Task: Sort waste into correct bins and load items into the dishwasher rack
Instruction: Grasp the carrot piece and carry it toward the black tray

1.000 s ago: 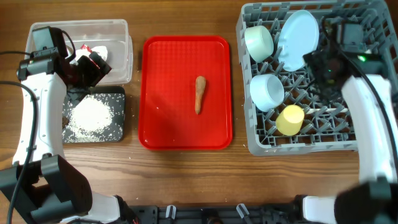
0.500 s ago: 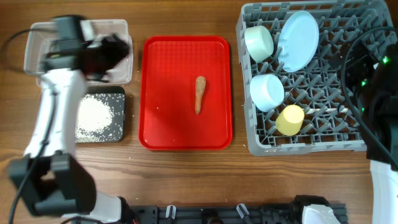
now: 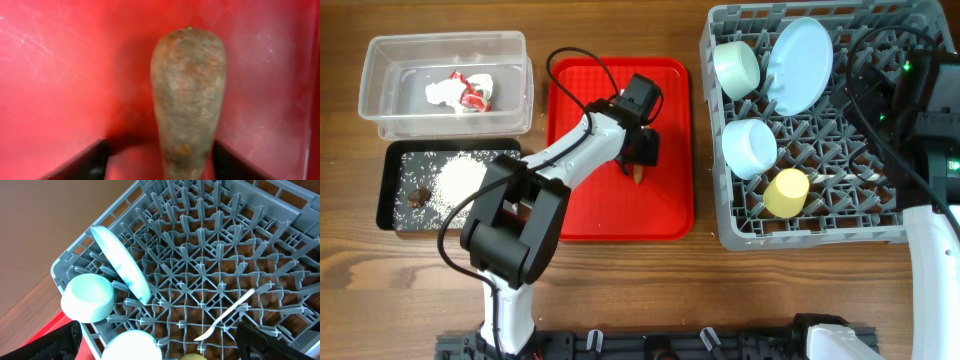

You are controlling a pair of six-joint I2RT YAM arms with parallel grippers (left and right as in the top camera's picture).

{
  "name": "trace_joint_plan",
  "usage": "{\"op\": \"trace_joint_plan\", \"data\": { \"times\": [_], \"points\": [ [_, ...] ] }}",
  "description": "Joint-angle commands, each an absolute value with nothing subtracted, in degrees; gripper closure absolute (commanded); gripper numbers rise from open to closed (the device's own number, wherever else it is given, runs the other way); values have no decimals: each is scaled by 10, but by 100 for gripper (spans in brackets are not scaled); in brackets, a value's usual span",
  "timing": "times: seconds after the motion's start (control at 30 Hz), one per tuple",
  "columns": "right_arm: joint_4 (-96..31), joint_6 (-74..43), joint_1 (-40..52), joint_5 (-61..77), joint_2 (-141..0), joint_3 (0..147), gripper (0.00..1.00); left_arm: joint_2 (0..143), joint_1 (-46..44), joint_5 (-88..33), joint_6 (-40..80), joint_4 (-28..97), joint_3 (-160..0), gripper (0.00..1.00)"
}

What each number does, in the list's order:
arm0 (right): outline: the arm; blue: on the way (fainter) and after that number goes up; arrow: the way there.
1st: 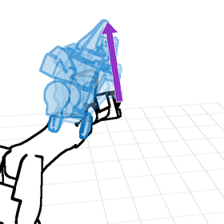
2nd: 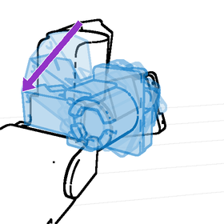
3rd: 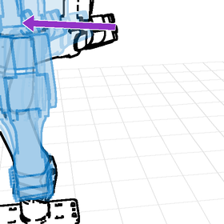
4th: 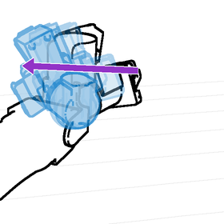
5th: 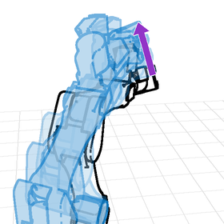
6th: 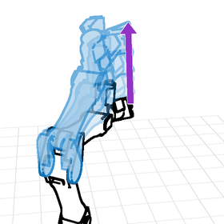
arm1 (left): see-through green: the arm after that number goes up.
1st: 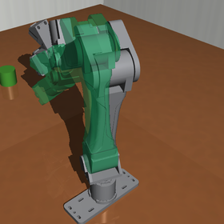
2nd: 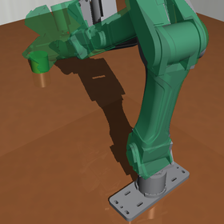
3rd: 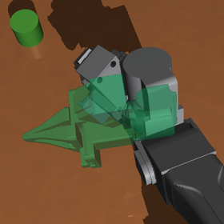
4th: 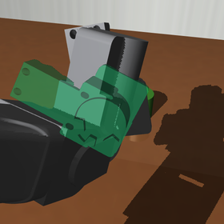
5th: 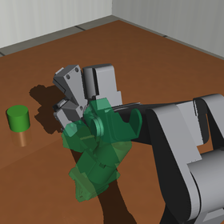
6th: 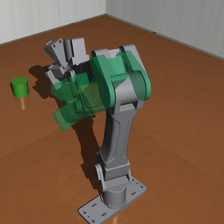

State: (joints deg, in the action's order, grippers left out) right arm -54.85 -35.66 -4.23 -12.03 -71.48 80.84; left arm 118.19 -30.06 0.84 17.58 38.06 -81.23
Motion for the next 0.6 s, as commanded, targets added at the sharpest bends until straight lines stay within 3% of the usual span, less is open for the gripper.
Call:
{"op": "trace_joint_plan", "data": {
  "times": [0.0, 0.1, 0.3, 0.47, 0.57],
  "points": [
    [-549, -347, -41, -115, -719, 813, 0, 1183, -297, 25, 169, 375, -815, 63],
    [-550, -347, -41, -115, -719, 813, 0, 1183, -298, 25, 169, 369, -815, 96],
    [-549, -347, -41, -115, -719, 813, 0, 1174, -294, 25, 169, 382, -822, 96],
    [-549, -347, -41, -115, -719, 813, 0, 1118, -233, 35, 173, 514, -940, 96],
    [-549, -346, -41, -115, -719, 813, 0, 1077, -173, 78, 243, 579, -990, 96]
  ]
}}
